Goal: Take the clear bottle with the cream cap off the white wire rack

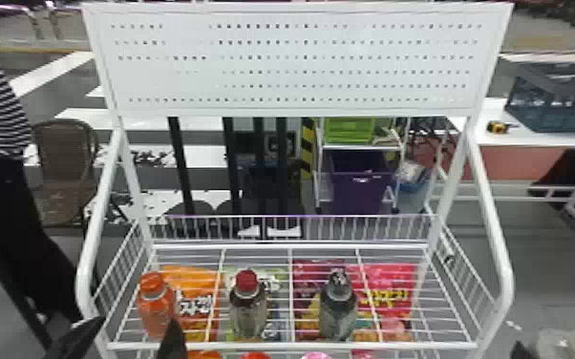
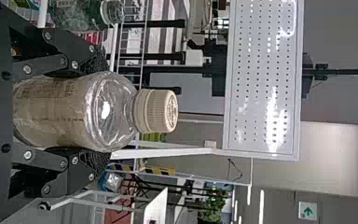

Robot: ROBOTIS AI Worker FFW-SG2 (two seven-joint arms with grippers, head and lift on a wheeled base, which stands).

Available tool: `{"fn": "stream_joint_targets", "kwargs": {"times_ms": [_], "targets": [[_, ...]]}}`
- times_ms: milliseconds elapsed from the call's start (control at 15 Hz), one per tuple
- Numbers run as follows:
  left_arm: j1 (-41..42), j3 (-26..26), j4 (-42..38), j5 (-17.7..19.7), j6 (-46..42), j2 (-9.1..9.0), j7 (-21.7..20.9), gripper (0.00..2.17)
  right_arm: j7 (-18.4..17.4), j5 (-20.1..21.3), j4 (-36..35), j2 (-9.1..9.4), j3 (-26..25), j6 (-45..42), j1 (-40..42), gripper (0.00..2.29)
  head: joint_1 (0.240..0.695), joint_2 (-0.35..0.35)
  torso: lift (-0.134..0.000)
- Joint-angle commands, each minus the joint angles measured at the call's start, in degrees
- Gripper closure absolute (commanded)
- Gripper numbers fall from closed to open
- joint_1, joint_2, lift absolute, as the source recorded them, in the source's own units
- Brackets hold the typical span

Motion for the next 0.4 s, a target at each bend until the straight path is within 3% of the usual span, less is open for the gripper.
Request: {"fn": "stream_joint_targets", "kwargs": {"times_ms": [0, 333], "targets": [[0.1, 0.0, 0.1, 0.0, 0.0, 0.00, 0.0, 0.14, 0.5, -0.9, -0.2, 0.05, -0.2, -0.1, 0.0, 1.53, 0.499, 0.000, 0.000], [0.0, 0.0, -0.3, 0.0, 0.0, 0.00, -0.1, 0.14, 0.9, -0.9, -0.3, 0.05, -0.5, -0.1, 0.2, 1.53, 0.499, 0.000, 0.000]]}}
